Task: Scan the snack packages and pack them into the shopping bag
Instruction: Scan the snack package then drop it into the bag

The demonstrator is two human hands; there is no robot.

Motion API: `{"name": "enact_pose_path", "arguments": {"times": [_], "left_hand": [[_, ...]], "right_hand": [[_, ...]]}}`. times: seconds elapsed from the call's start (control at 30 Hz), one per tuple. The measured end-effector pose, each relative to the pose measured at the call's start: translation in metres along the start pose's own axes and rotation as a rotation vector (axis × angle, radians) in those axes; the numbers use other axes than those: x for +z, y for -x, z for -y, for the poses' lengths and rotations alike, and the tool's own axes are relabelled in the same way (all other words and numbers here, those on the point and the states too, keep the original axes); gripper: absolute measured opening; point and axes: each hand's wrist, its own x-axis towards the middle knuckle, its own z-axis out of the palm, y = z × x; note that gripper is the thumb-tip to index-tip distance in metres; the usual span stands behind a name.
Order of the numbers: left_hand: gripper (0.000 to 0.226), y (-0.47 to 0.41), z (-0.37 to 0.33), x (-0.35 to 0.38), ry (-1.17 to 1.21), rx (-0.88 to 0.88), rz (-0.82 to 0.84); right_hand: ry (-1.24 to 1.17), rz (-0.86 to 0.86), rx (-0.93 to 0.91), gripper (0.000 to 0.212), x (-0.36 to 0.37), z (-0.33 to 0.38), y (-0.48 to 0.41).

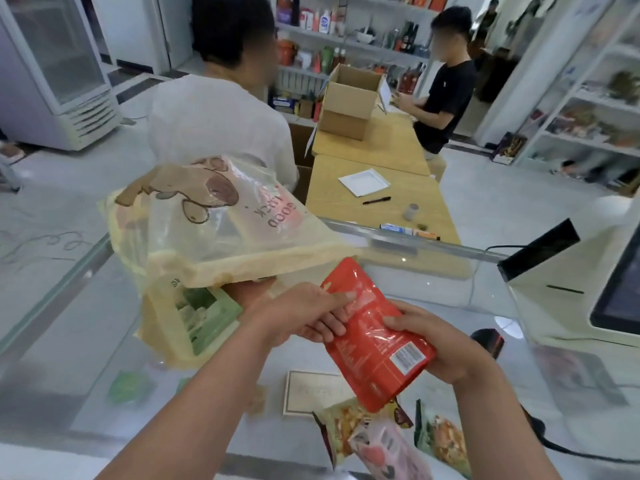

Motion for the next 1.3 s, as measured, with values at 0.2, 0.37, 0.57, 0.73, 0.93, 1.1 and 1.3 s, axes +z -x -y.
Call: {"name": "enact_pose_path", "arguments": {"times": [0.2,0.37,0.57,0.73,0.93,1.1,1.3], "left_hand": [[0.066,-0.016,-0.031,0.033,-0.335,-0.072,0.194],[0.051,-0.033,-0.034,0.092,0.047,0.094,0.405],[0.051,-0.053,-0.019,0.140,0.421,0.148,0.245],[0.030,-0.068,-0.012,0.147,0.436,0.150,0.091],[0.038,-0.085,-0.003,0.155,0.363,0.143,0.028],[0.041,-0.099,0.004,0.167,0.274,0.161,0.008],[0.033,-0.119,0.009,0.173,0.339,0.158,-0.073]], "right_hand": [[-0.211,-0.220,-0.222,0.078,-0.049,0.014,0.048],[-0.388,-0.371,-0.439,0.035,-0.054,0.007,0.050],[-0.001,-0.411,-0.329,0.035,-0.086,-0.018,0.058],[-0.011,-0.496,-0.295,0.023,-0.103,-0.032,0.057],[0.046,-0.592,-0.281,0.021,-0.113,-0.043,0.052],[0.133,-0.724,-0.194,0.023,-0.119,-0.052,0.047],[0.288,-0.870,-0.209,0.037,-0.130,-0.060,0.050]]}}
